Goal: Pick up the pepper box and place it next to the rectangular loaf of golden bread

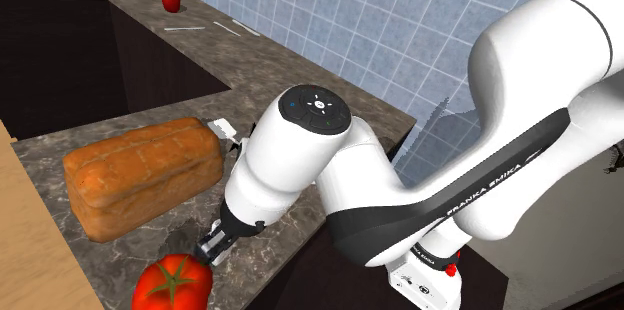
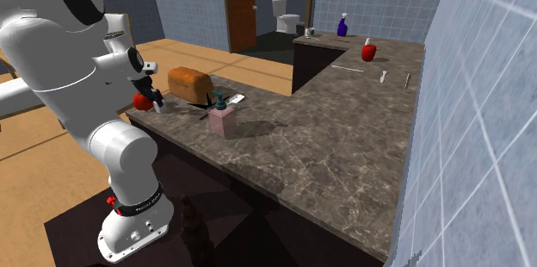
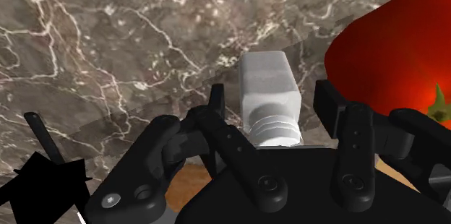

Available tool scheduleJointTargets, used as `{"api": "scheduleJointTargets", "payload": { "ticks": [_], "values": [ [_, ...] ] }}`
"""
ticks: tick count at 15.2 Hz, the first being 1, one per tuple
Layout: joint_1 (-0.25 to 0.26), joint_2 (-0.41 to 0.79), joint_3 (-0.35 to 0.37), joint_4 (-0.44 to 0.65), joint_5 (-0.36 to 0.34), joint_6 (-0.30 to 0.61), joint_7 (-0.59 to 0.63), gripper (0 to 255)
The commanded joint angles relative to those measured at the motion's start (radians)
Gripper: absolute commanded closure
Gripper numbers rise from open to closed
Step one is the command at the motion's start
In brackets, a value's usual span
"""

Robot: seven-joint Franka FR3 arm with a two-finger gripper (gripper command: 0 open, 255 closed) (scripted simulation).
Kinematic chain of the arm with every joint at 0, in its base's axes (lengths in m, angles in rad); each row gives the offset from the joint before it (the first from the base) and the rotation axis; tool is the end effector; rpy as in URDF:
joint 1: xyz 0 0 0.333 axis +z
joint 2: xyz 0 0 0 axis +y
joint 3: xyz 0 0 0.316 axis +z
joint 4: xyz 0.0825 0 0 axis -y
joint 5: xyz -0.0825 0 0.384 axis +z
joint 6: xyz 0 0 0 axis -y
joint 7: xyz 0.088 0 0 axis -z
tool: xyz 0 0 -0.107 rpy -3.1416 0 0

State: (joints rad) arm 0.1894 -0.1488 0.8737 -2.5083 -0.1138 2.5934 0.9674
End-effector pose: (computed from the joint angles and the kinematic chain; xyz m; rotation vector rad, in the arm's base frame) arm 0.2311 0.4149 0.3343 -3.0513 -0.2946 -0.3803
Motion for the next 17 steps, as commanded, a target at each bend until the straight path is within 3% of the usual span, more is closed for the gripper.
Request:
{"api": "scheduleJointTargets", "payload": {
  "ticks": [1,5,7,9,17],
  "values": [
    [0.0,0.0,0.0,0.0,0.0,0.0,0.0,0],
    [0.0,0.0,0.0,0.0,0.0,0.0,0.0,0],
    [0.053,-0.085,-0.04,0.007,0.11,-0.068,-0.079,0],
    [0.096,-0.15,-0.078,0.02,0.173,-0.134,-0.125,0],
    [0.097,-0.15,-0.079,0.02,0.172,-0.134,-0.124,0]
  ]
}}
